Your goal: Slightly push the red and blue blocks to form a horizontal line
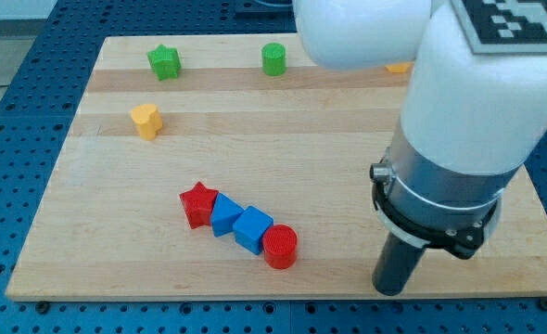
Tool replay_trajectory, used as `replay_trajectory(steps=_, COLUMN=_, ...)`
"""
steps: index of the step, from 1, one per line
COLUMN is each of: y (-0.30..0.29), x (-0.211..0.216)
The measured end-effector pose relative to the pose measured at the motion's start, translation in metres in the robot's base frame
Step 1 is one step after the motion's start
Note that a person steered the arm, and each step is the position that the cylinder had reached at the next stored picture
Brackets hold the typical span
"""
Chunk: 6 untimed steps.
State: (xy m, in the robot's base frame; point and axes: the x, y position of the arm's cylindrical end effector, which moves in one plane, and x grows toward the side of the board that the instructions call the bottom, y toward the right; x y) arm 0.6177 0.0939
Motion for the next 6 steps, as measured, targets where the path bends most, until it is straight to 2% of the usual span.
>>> replay_trajectory(steps=1, y=-0.052, x=-0.004)
replay_trajectory(steps=2, y=-0.072, x=-0.02)
replay_trajectory(steps=4, y=-0.073, x=-0.048)
replay_trajectory(steps=5, y=-0.039, x=-0.023)
replay_trajectory(steps=6, y=-0.034, x=0.001)
